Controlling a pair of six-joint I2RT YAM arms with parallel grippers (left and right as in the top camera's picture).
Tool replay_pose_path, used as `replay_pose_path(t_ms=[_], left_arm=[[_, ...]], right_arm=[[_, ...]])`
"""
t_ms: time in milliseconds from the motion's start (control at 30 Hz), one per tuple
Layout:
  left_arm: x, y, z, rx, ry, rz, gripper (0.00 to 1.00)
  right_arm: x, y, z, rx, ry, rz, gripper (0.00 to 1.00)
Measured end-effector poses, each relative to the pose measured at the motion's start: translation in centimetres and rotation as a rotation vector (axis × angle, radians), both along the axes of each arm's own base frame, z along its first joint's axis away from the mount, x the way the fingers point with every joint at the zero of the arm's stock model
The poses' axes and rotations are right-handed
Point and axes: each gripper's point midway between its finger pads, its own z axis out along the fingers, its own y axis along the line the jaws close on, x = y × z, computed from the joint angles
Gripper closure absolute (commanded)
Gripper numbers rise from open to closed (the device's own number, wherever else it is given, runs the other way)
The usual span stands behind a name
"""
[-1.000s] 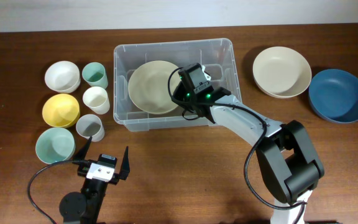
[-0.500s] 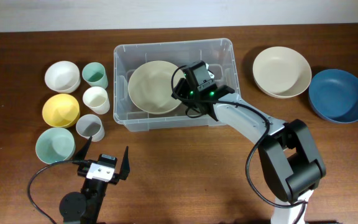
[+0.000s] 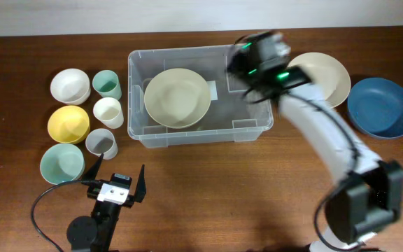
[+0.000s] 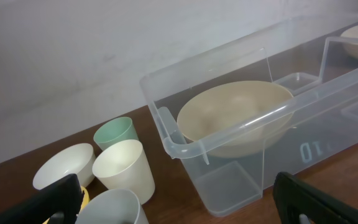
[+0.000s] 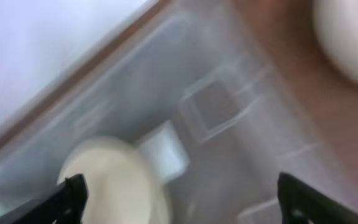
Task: Pack container
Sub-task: 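Move the right gripper to the rim of the dark teal bowl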
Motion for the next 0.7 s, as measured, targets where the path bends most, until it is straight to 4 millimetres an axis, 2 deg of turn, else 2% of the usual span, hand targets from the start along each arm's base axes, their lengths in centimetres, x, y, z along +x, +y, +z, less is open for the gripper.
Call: replay_pose_path(t_ms=[100,200,367,433,533,700], left_arm=[[0.0,0.0,0.0,0.000,0.000,0.000,0.00],[0.0,0.0,0.0,0.000,0.000,0.000,0.00],[0.0,0.0,0.0,0.000,0.000,0.000,0.00],[0.0,0.0,0.0,0.000,0.000,0.000,0.00],[0.0,0.0,0.0,0.000,0.000,0.000,0.00],[0.0,0.0,0.0,0.000,0.000,0.000,0.00]], right_arm=[[-0.4,-7.1,1.9,-0.025,0.017,-0.162,0.01],[-2.6,-15.3,1.1,-0.018,0.107,-0.358,0.01],[-6.6,-23.9,-0.7,0.046,0.226,-0.579,0.01],[-8.3,-26.7,-1.2,0.085,0.257,-0.653,0.01],[-10.7,-29.8,-2.1,0.134,0.307,-0.745,0.01],[-13.7,-33.1,-5.0,0.225,0.377,-0.886,0.01]])
